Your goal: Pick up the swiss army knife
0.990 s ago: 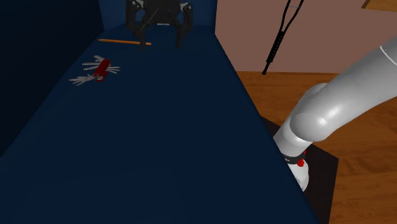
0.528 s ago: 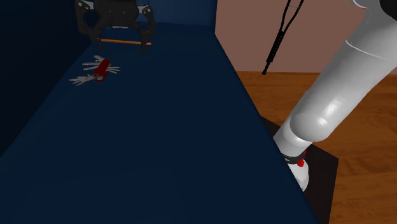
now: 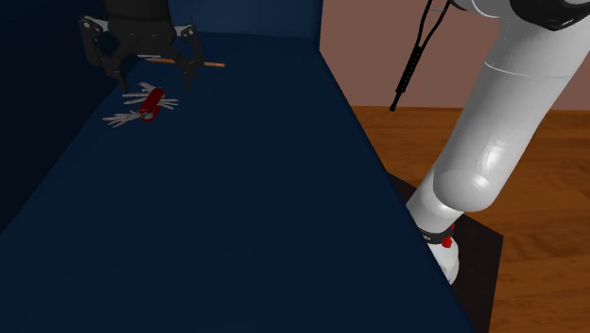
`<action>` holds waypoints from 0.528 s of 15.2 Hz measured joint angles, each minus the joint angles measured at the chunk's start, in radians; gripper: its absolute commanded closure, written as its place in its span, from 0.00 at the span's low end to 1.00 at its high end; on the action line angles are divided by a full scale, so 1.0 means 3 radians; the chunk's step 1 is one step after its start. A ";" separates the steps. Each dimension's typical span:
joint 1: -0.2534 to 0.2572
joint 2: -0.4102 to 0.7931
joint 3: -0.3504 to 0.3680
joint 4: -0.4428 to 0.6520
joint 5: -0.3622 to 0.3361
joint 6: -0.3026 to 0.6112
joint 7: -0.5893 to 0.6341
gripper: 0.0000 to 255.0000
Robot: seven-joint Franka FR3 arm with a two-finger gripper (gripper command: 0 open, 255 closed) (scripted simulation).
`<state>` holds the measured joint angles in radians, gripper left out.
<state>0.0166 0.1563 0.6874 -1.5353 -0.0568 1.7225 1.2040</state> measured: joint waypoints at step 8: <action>-0.0021 -0.0028 -0.0008 -0.0177 0.0018 0.0157 -0.0017 1.00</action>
<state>0.0102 0.1477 0.6850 -1.5883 -0.0514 1.7696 1.1990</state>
